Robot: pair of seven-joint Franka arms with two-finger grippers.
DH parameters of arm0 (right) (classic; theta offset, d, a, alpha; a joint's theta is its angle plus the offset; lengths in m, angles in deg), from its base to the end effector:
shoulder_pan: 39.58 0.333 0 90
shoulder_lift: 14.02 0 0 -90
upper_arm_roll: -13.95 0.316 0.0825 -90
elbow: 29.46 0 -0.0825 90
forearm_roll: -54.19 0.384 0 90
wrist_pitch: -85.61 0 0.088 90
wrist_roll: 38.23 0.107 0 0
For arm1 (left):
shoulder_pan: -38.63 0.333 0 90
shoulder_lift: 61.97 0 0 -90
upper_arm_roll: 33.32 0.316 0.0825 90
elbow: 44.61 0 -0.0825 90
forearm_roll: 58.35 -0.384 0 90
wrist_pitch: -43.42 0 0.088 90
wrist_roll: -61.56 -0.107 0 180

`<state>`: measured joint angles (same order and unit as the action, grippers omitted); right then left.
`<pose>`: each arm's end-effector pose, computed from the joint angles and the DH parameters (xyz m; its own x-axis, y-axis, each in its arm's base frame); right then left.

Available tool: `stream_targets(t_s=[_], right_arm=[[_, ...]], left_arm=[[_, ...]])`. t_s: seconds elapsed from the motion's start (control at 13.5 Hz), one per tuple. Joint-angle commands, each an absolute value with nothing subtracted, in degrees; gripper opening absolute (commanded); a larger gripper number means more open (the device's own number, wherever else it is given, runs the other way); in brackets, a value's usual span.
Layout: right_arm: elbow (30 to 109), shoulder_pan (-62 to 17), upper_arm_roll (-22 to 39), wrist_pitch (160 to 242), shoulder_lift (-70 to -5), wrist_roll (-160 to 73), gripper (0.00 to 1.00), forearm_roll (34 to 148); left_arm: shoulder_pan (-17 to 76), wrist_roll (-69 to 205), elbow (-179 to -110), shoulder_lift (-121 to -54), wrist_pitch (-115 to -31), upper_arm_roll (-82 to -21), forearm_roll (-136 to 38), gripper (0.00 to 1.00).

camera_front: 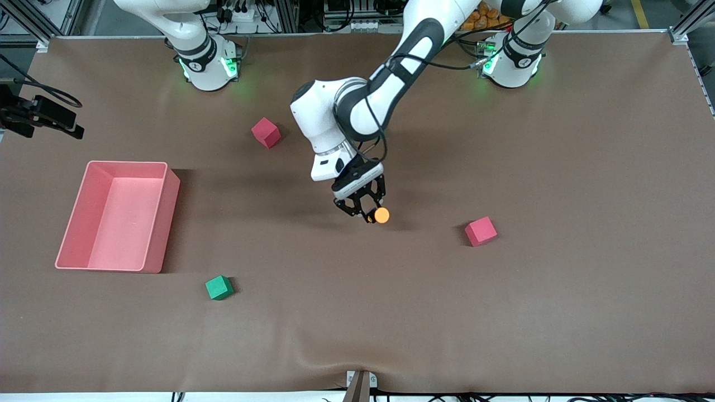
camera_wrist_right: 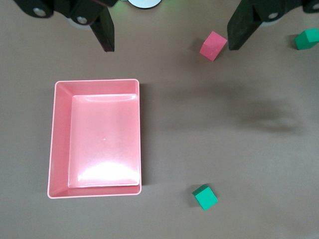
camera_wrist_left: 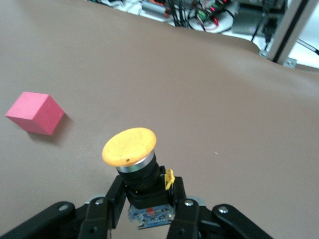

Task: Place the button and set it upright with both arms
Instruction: 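Rotate the held button with the left gripper so its yellow cap faces up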

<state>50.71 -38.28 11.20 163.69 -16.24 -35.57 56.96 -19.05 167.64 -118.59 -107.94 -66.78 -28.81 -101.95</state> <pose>0.5440 -0.0072 0.6650 0.9951 -0.0617 -0.0769 -0.0651 -0.9970 -0.0425 0.4696 -0.5701 0.2734 0.6305 0.3631 0.6861 0.5587 -0.8258 -0.0764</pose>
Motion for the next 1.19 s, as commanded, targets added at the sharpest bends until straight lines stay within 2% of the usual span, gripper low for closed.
stream_targets(t_s=[0.0,0.22,0.74,1.11], right_arm=[[49.38,-38.35,11.22,162.87,-16.84,-35.41,1.00,57.71],[49.38,-38.35,11.22,162.86,-16.84,-35.41,1.00,57.71],[49.38,-38.35,11.22,162.87,-16.84,-35.41,1.00,57.71],[49.38,-38.35,11.22,162.78,-16.84,-35.41,1.00,57.71]], left_arm=[[-21.31,173.94,-118.88,-110.21,-64.33,-28.22,-105.98,0.19],[-24.03,180.10,-118.79,-115.04,-61.53,-28.22,-110.28,0.19],[-26.85,180.56,-118.87,-117.34,-50.02,-28.31,-110.73,0.17],[-28.25,180.38,-118.35,-119.27,-50.18,-28.40,-110.38,0.17]])
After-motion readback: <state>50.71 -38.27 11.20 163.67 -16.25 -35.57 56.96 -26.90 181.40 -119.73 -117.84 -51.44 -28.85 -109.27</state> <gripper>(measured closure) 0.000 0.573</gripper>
